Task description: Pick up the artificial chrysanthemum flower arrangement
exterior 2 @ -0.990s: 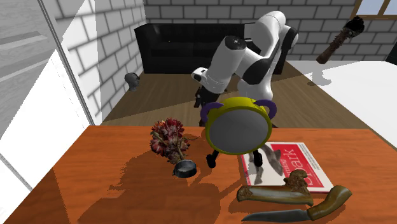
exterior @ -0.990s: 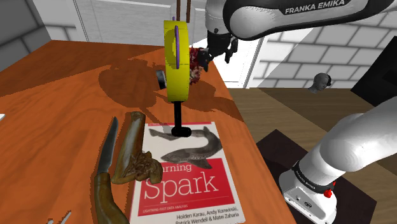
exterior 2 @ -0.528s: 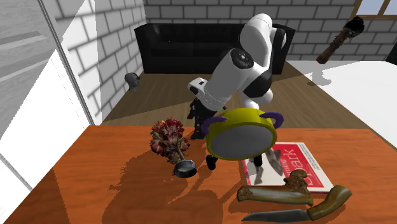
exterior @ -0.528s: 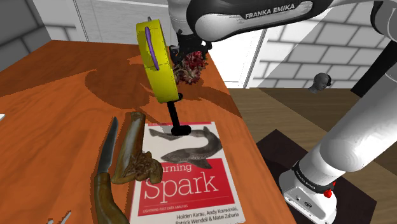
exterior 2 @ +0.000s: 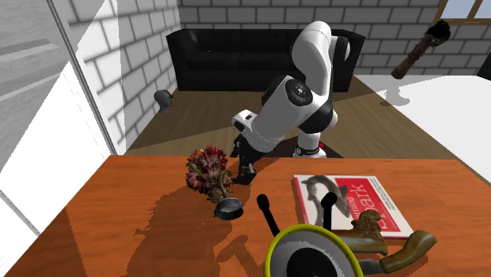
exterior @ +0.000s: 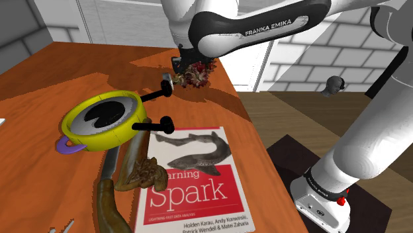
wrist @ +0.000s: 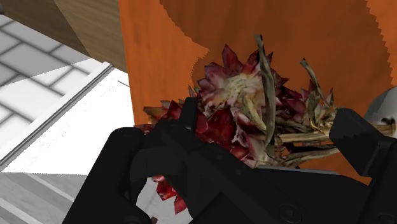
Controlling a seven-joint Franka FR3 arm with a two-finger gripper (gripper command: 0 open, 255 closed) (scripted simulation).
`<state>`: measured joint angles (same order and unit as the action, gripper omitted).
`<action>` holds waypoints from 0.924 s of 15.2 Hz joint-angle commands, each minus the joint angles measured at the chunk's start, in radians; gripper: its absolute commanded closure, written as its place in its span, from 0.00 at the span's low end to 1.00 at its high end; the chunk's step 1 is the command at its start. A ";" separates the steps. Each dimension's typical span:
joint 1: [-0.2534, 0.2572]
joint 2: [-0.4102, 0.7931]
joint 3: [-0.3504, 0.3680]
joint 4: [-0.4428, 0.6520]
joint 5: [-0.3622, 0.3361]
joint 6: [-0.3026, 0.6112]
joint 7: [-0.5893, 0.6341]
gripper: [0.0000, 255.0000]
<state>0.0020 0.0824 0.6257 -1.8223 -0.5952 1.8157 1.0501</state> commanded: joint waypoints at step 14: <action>0.001 0.001 0.001 0.008 0.000 -0.006 -0.003 1.00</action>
<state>0.0021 0.0865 0.6254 -1.8225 -0.5976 1.8184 1.0521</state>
